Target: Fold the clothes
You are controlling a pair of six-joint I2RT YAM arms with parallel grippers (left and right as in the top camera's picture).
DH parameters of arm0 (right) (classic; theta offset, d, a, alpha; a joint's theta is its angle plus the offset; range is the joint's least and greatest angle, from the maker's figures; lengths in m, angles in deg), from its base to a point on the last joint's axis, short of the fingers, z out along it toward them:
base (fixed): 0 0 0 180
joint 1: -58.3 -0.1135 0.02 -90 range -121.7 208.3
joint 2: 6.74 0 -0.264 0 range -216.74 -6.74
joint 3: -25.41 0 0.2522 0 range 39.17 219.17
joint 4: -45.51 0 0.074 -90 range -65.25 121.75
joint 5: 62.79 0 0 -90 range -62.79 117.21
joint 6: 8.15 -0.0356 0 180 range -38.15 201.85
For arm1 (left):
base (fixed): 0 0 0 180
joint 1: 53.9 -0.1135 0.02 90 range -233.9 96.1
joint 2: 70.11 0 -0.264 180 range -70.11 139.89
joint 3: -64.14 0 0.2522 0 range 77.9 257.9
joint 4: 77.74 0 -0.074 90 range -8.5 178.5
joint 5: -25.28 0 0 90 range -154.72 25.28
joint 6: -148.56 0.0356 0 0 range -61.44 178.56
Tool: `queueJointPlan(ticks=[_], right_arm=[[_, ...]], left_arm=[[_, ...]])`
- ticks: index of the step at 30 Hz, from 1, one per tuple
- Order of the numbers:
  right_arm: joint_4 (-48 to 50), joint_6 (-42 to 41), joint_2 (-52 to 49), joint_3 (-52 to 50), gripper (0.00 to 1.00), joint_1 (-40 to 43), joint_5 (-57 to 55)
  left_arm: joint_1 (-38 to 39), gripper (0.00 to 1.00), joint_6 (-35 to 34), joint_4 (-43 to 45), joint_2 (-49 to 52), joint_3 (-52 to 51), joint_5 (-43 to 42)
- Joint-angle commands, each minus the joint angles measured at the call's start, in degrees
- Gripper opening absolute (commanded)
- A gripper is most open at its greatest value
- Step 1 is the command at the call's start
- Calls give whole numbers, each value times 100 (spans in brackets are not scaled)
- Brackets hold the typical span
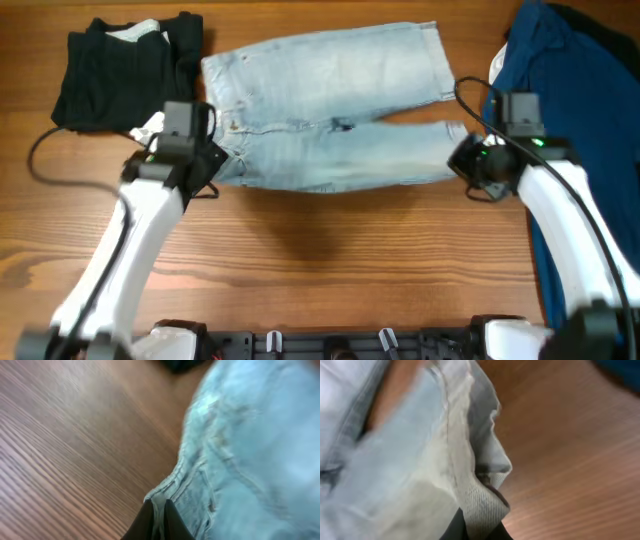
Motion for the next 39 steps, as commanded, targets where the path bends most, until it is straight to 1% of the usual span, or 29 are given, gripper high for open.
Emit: queueJointPlan(ticks=[1, 5, 7, 9, 11, 13, 14, 16, 18, 21, 23, 26, 31, 35, 39], right_arm=[[-704, 142, 964, 120, 4, 212, -389], [-1318, 256, 1864, 127, 4, 409, -389], [-1342, 450, 2197, 136, 4, 409, -380], [-1200, 590, 2236, 136, 4, 409, -380], [-872, 675, 2039, 136, 4, 409, -319], [-295, 802, 1646, 166, 4, 409, -81], [48, 898, 1259, 293, 4, 409, 68], [304, 1014, 695, 597, 4, 407, 79], [404, 1279, -188, 1237, 4, 409, 63], [531, 1366, -1073, 1943, 4, 402, 57], [824, 1360, -1425, 2116, 4, 402, 57], [1311, 1360, -1720, 2120, 4, 402, 59], [1644, 1388, -2026, 2118, 4, 365, 52], [2024, 1390, -2188, 2120, 4, 319, 55], [2662, 1429, -2374, 2120, 4, 177, 50]], left_arm=[[-63, 4, 280, -256, -717, -13, 361], [-61, 4, 282, -820, -1014, -13, 317], [-61, 4, 264, -1117, -1071, -13, 315], [-63, 4, 262, -1316, -1078, -13, 317], [-63, 4, 264, -1366, -1078, -15, 326], [-63, 4, 262, -1290, -1078, -15, 387], [-63, 4, 260, -1224, -1069, -15, 466], [-63, 4, 240, -1097, -1051, -15, 673], [-63, 4, 240, -741, -962, -15, 1056], [-63, 4, 245, -138, -734, -15, 1333], [-63, 4, 249, 400, -479, -15, 1399], [-63, 4, 262, 1091, 0, -15, 1416], [-70, 4, 289, 1777, 706, -15, 1591], [-168, 4, 289, 2306, 922, -15, 1591], [-284, 4, 289, 2782, 964, -15, 1591]])
